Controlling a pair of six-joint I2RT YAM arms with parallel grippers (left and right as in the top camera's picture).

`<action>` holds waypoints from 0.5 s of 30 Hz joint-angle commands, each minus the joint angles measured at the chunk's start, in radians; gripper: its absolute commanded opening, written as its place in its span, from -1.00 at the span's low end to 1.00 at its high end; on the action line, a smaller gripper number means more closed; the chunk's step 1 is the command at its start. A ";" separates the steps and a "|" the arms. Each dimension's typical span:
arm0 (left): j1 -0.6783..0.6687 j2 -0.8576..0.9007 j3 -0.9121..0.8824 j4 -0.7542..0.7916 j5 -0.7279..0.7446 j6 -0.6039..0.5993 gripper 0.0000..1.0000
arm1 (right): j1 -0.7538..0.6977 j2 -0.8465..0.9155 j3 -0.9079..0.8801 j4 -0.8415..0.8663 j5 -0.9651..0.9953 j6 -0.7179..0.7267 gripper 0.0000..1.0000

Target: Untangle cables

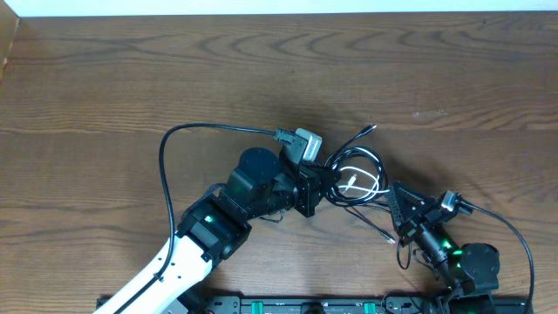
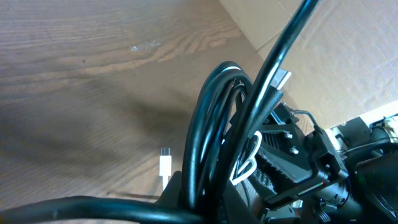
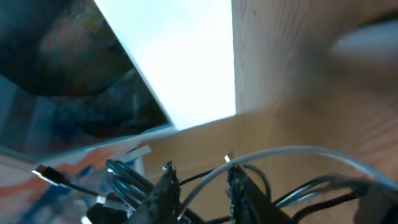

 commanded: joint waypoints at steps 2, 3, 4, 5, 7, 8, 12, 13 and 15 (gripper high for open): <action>-0.003 -0.003 0.020 0.010 0.020 0.013 -0.85 | 0.009 0.019 -0.001 -0.006 0.060 -0.105 -0.87; -0.003 -0.003 0.020 0.010 0.020 0.013 -0.85 | 0.008 0.022 -0.001 -0.005 0.060 -0.105 -0.98; -0.003 -0.003 0.020 0.010 0.020 0.013 -0.85 | 0.008 0.026 -0.001 -0.005 0.061 -0.105 -0.98; -0.003 -0.003 0.020 0.010 0.019 0.013 -0.85 | 0.008 0.028 -0.001 -0.005 0.064 -0.114 -0.97; -0.003 -0.002 0.020 0.010 0.006 0.013 -0.84 | 0.008 0.031 -0.001 -0.004 0.063 -0.161 -0.97; -0.003 0.000 0.020 0.010 -0.011 0.013 -0.85 | 0.008 0.031 -0.001 -0.003 0.057 -0.193 -0.97; -0.003 0.014 0.020 -0.013 -0.150 0.011 -0.85 | 0.008 0.031 -0.001 0.066 -0.002 -0.325 -0.98; -0.003 0.020 0.020 -0.013 -0.187 0.007 -0.85 | 0.008 0.031 -0.001 0.107 -0.017 -0.356 -0.98; -0.003 0.032 0.020 -0.012 -0.254 -0.010 -0.85 | 0.008 0.031 -0.001 0.194 -0.038 -0.394 -0.97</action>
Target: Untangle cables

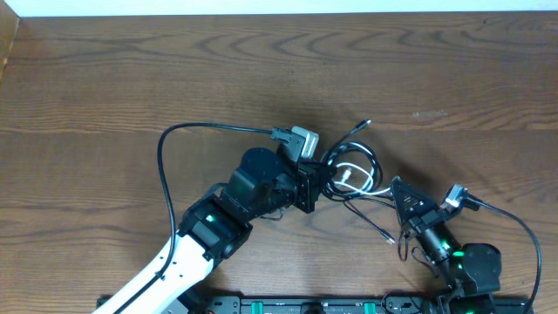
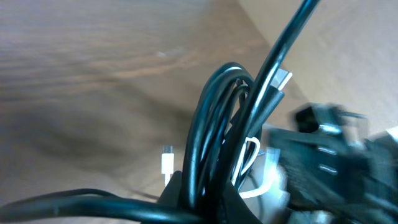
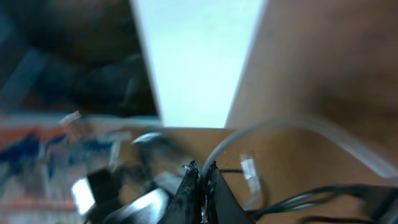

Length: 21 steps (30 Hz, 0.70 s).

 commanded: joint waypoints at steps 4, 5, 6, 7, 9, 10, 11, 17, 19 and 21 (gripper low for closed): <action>0.000 0.039 0.020 0.002 -0.276 -0.064 -0.85 | 0.008 -0.002 -0.001 0.224 -0.073 -0.154 -0.98; 0.000 0.047 0.020 0.002 -0.315 -0.079 -0.85 | 0.008 -0.002 -0.001 0.261 -0.079 -0.154 -0.97; 0.000 0.052 0.020 0.002 -0.337 -0.085 -0.85 | 0.008 -0.002 -0.001 0.279 -0.083 -0.154 -0.98; 0.000 0.058 0.020 0.002 -0.354 -0.089 -0.85 | 0.008 -0.002 -0.001 0.297 -0.087 -0.154 -0.98; 0.000 0.073 0.020 0.002 -0.386 -0.089 -0.85 | 0.008 -0.002 -0.001 0.332 -0.096 -0.154 -0.98; 0.000 0.078 0.020 0.002 -0.394 -0.089 -0.85 | 0.008 -0.002 -0.001 0.340 -0.098 -0.154 -0.97; 0.000 0.085 0.020 0.002 -0.402 -0.089 -0.85 | 0.008 -0.002 -0.001 0.346 -0.100 -0.154 -0.98; 0.000 0.093 0.020 0.011 -0.382 -0.152 -0.85 | 0.008 -0.002 -0.001 0.245 -0.101 -0.179 -0.98; 0.000 0.093 0.020 0.024 -0.358 -0.151 -0.85 | 0.008 -0.002 -0.001 0.185 -0.098 -0.165 -0.95; 0.000 0.093 0.020 0.038 -0.304 -0.150 -0.85 | 0.008 -0.002 -0.001 0.146 -0.098 -0.151 -0.88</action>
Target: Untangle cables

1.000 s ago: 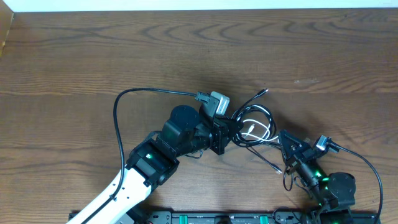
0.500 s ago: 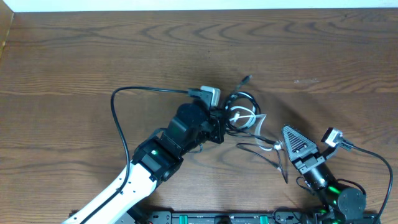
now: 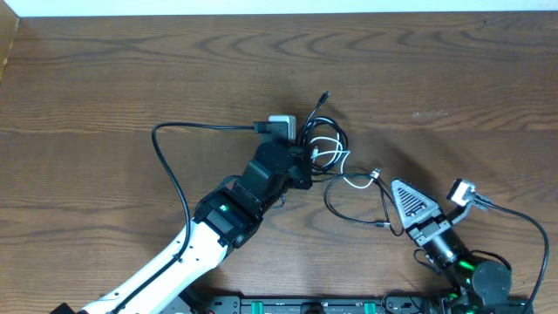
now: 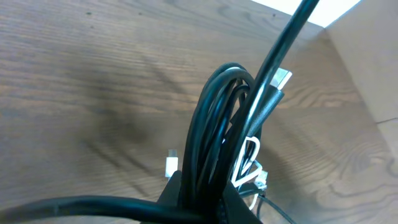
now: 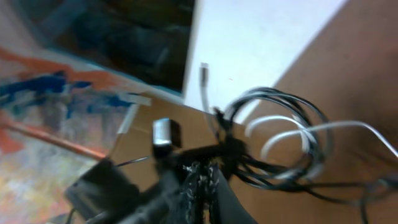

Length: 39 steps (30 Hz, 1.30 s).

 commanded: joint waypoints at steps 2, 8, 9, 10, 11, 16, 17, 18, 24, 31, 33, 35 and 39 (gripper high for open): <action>0.000 -0.004 0.020 0.039 0.118 -0.013 -0.85 | 0.008 -0.004 -0.001 -0.054 -0.001 0.007 -0.74; -0.001 -0.004 0.020 0.055 0.286 0.003 -0.85 | 0.008 -0.004 -0.001 -0.156 0.053 0.099 -0.30; -0.001 -0.004 0.020 0.060 0.310 0.013 -0.85 | 0.008 -0.004 -0.001 -0.183 0.064 0.130 -0.27; 0.000 -0.004 0.020 0.068 0.340 0.024 -0.85 | 0.008 -0.004 -0.001 -0.211 0.074 0.154 -0.24; -0.001 -0.004 0.020 0.077 0.364 0.032 -0.85 | 0.008 -0.004 -0.001 -0.235 0.082 0.169 -0.21; -0.001 -0.004 0.020 0.120 0.427 0.032 -0.85 | 0.008 -0.004 -0.001 -0.256 0.082 0.175 -0.18; -0.002 -0.004 0.020 0.121 0.427 0.032 -0.85 | 0.008 -0.004 -0.001 -0.256 0.082 0.185 -0.17; -0.003 -0.004 0.020 0.121 0.427 0.035 -0.85 | 0.008 -0.004 -0.001 -0.256 0.082 0.187 -0.17; -0.003 -0.004 0.020 0.121 0.489 0.080 -0.85 | 0.008 -0.004 -0.001 -0.256 0.101 0.227 -0.16; -0.003 -0.004 0.020 0.122 0.587 0.111 -0.85 | 0.008 -0.004 -0.001 -0.257 0.105 0.227 -0.17; -0.003 -0.004 0.020 0.123 0.602 0.111 -0.85 | 0.008 -0.004 -0.001 -0.257 0.105 0.227 -0.23; -0.003 -0.004 0.020 0.122 0.603 0.111 -0.85 | 0.008 -0.004 -0.001 -0.257 0.105 0.227 -0.40; -0.003 -0.004 0.020 0.122 0.594 0.136 -0.85 | 0.008 -0.004 -0.001 -0.258 0.101 0.231 -0.98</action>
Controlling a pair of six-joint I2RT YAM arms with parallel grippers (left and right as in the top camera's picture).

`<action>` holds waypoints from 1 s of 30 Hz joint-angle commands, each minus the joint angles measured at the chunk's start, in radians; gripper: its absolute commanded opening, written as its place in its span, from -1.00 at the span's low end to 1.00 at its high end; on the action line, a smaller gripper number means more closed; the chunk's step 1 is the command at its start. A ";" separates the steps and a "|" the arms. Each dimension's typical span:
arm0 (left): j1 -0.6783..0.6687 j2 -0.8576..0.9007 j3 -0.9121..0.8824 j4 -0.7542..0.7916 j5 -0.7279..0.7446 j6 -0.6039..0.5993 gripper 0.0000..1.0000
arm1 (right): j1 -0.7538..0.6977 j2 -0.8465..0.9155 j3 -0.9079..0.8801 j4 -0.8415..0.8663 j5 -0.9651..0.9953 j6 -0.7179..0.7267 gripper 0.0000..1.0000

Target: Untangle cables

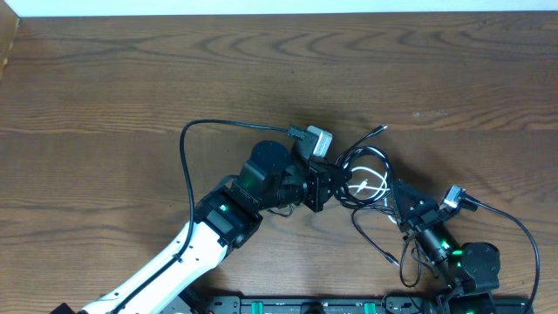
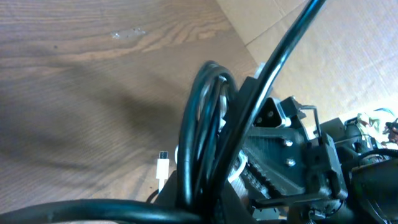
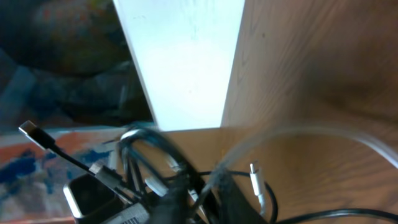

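Observation:
A tangle of cables lies mid-table: a coiled black cable (image 1: pixel 364 166), a thin white cable (image 1: pixel 373 185) and a thick black lead (image 1: pixel 193 131) looping left to a grey adapter (image 1: pixel 320 139). My left gripper (image 1: pixel 324 185) is shut on the black coil (image 2: pixel 202 118), which stands up out of its jaws (image 2: pixel 199 200). My right gripper (image 1: pixel 397 202) sits just right of the tangle. Its fingers (image 3: pixel 227 191) are apart, with cable strands and a white plug (image 3: pixel 256 177) around them; the view is blurred.
A thin black cable (image 1: pixel 370 237) trails toward the front edge beside my right arm. A white wall strip (image 1: pixel 279 7) borders the far edge of the wooden table (image 1: pixel 105 78). My right gripper's toothed pad (image 2: pixel 283 155) fills the left wrist view's right side.
My left gripper has moved right and nearer with the coil, back against my right gripper. The right gripper, shut then, now has its fingers apart at the tangle.
First both grippers met at the tangle, left shut on the coil, right open. Then the right was shut. Later the left held the coil farther up-left, a white cable stretched between them. Now the bundle is back beside the open right gripper.

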 commanded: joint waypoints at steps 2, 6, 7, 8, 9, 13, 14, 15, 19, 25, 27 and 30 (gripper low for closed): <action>-0.003 -0.004 0.020 0.009 -0.011 0.086 -0.85 | 0.008 -0.003 -0.001 -0.015 -0.018 0.000 -0.98; -0.002 -0.004 0.020 0.010 -0.228 0.107 -0.85 | 0.008 -0.003 -0.001 -0.060 -0.058 -0.013 -0.98; -0.002 -0.004 0.020 0.009 -0.295 0.106 -0.85 | 0.008 -0.003 -0.001 -0.060 -0.068 -0.028 -0.98; -0.002 -0.004 0.020 0.009 -0.369 0.107 -0.85 | 0.008 -0.003 -0.001 -0.057 -0.083 -0.031 -0.98; -0.002 -0.004 0.020 0.009 -0.435 0.107 -0.85 | 0.008 -0.003 -0.001 -0.057 -0.093 -0.033 -0.98; -0.002 -0.004 0.020 0.009 -0.710 0.106 -0.85 | 0.008 -0.003 -0.001 -0.050 -0.129 -0.077 -0.98; -0.002 -0.004 0.020 0.009 -0.769 0.106 -0.85 | 0.008 -0.003 -0.001 -0.033 -0.137 -0.100 -0.98; -0.002 -0.004 0.020 0.008 -0.806 0.106 -0.85 | 0.008 -0.003 -0.001 -0.002 -0.147 -0.124 -0.98; -0.002 -0.004 0.020 -0.011 -0.829 0.105 -0.85 | 0.008 -0.003 -0.001 0.285 -0.181 -0.233 -0.97; -0.002 -0.004 0.020 -0.035 -0.709 0.102 -0.85 | 0.008 0.003 -0.001 0.377 -0.154 -0.315 -0.97; -0.002 -0.004 0.020 -0.037 -0.689 0.102 -0.85 | 0.008 0.015 0.000 0.364 -0.154 -0.375 -0.98; -0.002 -0.004 0.020 -0.041 -0.689 0.102 -0.85 | 0.008 0.051 0.015 0.332 -0.142 -0.481 -0.98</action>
